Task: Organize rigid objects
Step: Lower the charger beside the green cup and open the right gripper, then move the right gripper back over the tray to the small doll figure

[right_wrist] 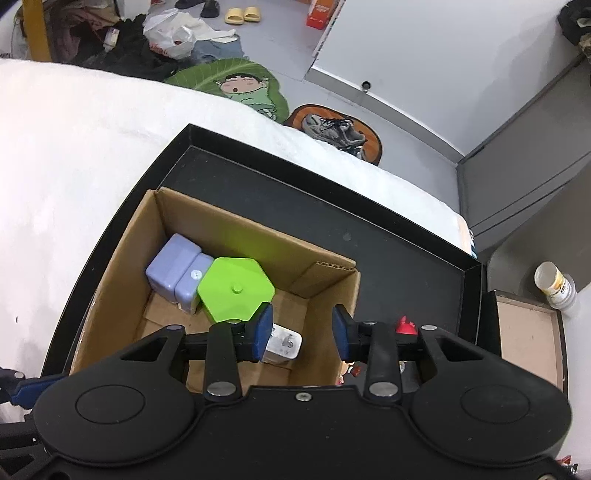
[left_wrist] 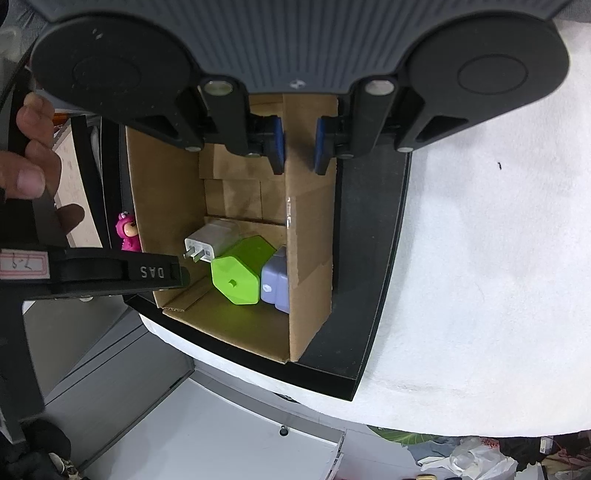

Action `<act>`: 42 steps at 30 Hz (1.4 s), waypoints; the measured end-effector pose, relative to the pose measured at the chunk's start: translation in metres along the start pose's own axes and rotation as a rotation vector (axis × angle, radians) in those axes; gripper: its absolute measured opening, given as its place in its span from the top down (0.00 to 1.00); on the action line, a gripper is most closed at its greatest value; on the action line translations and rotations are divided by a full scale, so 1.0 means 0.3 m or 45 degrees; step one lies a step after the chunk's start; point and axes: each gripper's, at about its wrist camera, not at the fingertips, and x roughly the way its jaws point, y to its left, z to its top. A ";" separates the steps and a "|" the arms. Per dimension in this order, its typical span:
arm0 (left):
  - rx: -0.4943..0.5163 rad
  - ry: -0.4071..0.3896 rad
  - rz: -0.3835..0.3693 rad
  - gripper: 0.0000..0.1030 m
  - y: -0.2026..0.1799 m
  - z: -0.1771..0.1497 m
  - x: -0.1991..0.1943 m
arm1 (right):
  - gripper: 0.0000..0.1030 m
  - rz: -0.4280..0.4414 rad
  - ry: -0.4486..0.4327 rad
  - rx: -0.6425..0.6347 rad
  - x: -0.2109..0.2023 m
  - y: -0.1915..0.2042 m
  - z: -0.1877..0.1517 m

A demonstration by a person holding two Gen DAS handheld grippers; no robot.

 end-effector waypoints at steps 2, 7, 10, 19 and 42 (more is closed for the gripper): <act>-0.001 0.000 -0.003 0.85 0.002 0.002 -0.003 | 0.66 0.014 -0.015 0.013 -0.017 -0.007 -0.005; 0.007 -0.004 -0.003 0.85 -0.004 0.001 -0.008 | 0.63 0.042 -0.056 0.022 -0.072 -0.021 -0.029; 0.009 -0.005 0.001 0.86 -0.007 -0.002 -0.009 | 0.63 0.055 -0.066 0.026 -0.098 -0.035 -0.048; 0.028 -0.014 0.018 0.87 -0.027 -0.004 -0.023 | 0.57 0.096 -0.074 0.068 -0.147 -0.097 -0.115; 0.048 0.019 0.074 0.84 -0.040 0.001 -0.017 | 0.29 0.116 -0.184 0.363 -0.150 -0.361 -0.346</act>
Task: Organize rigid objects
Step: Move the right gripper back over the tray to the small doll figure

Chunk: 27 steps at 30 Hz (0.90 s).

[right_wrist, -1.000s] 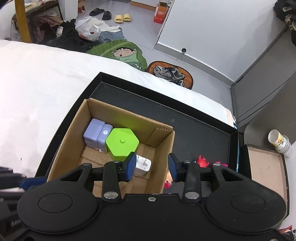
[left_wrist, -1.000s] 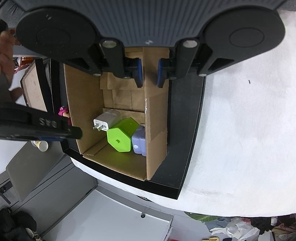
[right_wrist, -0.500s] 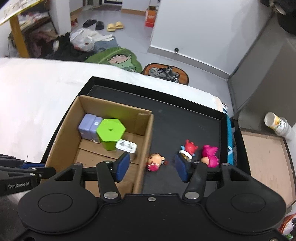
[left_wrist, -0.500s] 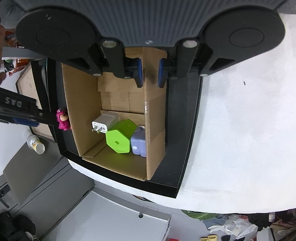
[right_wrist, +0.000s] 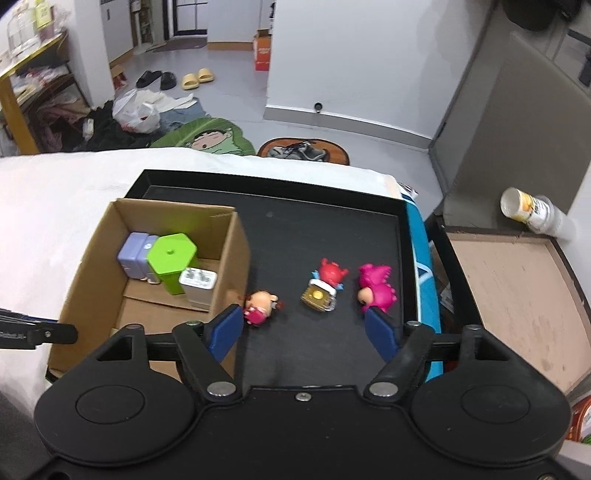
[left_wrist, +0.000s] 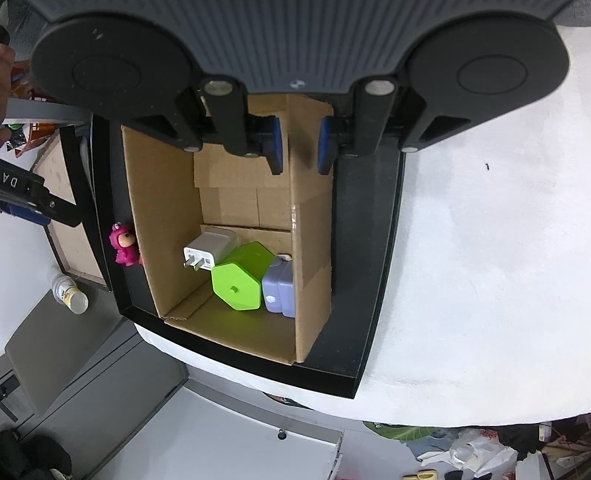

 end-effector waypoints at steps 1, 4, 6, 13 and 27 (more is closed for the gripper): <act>0.002 -0.001 0.004 0.84 0.000 0.000 0.000 | 0.29 0.004 0.001 0.022 0.007 -0.014 -0.006; 0.016 0.007 0.015 0.84 -0.004 -0.002 0.004 | 0.28 0.018 0.007 0.094 0.029 -0.055 -0.024; 0.024 0.009 0.021 0.84 -0.008 -0.002 0.005 | 0.27 0.026 0.010 0.138 0.041 -0.081 -0.036; 0.014 -0.001 0.041 0.84 -0.012 -0.003 0.013 | 0.26 0.058 0.035 0.251 0.091 -0.150 -0.072; 0.012 -0.016 0.052 0.88 -0.010 -0.015 0.026 | 0.32 0.179 0.117 0.366 0.206 -0.162 -0.059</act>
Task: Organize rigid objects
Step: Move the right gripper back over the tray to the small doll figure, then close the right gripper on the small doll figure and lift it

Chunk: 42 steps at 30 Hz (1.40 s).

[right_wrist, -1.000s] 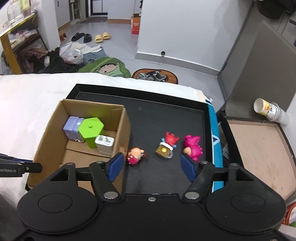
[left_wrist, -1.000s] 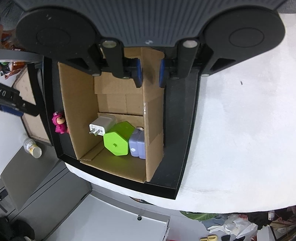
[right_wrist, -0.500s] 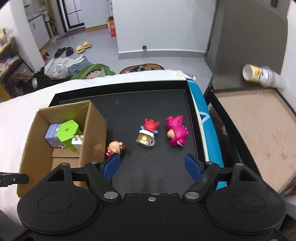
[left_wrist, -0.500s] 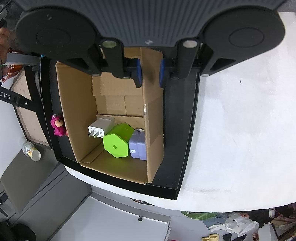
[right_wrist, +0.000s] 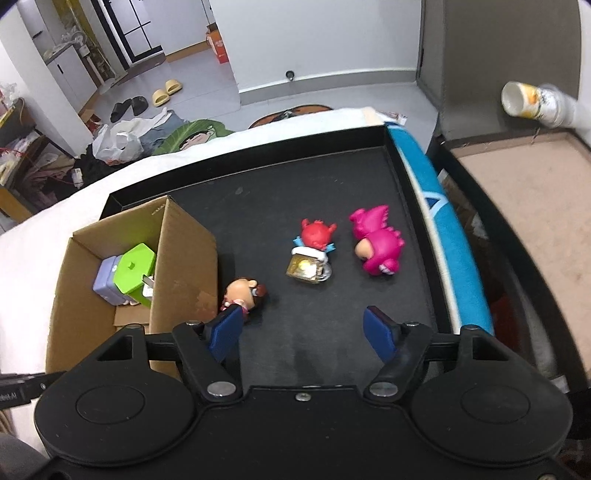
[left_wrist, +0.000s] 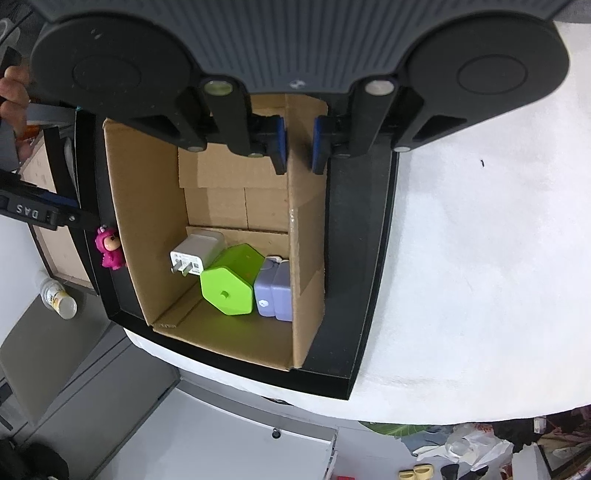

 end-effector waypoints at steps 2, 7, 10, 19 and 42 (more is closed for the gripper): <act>-0.018 -0.005 -0.002 0.88 0.010 0.001 -0.001 | 0.33 0.016 0.010 0.020 0.023 0.005 0.009; -0.059 -0.014 0.002 0.88 0.031 -0.003 -0.011 | 0.36 0.061 0.030 0.043 0.075 0.030 0.022; -0.065 -0.014 0.000 0.88 0.035 -0.004 -0.013 | 0.39 0.059 0.039 0.023 0.098 0.049 0.024; -0.061 -0.014 -0.004 0.88 0.027 0.003 -0.003 | 0.50 0.095 0.065 0.059 0.158 0.051 0.038; -0.038 -0.026 -0.008 0.88 0.028 -0.006 -0.003 | 0.80 0.051 0.148 -0.055 0.101 0.088 -0.034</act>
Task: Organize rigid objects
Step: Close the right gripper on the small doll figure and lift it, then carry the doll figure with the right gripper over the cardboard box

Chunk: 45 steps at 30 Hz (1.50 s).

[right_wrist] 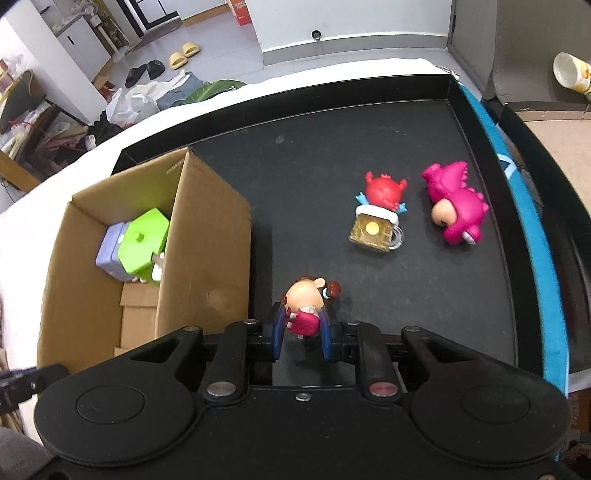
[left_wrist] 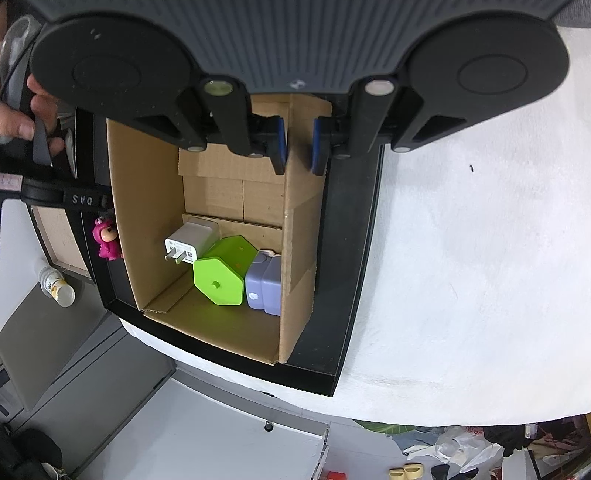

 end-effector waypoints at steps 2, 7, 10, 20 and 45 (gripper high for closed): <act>-0.004 0.002 -0.001 0.88 0.001 0.000 0.000 | 0.80 -0.009 0.000 -0.003 -0.016 -0.002 -0.009; -0.010 0.007 -0.002 0.88 0.001 0.002 0.001 | 0.80 -0.049 -0.004 -0.039 -0.041 0.013 -0.021; -0.007 0.009 0.000 0.88 -0.002 0.003 0.001 | 0.80 -0.064 0.005 -0.051 -0.047 0.019 -0.022; -0.011 0.017 -0.010 0.87 0.001 0.009 0.005 | 0.80 -0.111 0.004 -0.096 -0.095 0.044 -0.031; -0.036 0.018 -0.052 0.86 0.013 0.003 0.000 | 0.80 -0.249 -0.065 -0.232 -0.268 0.198 0.072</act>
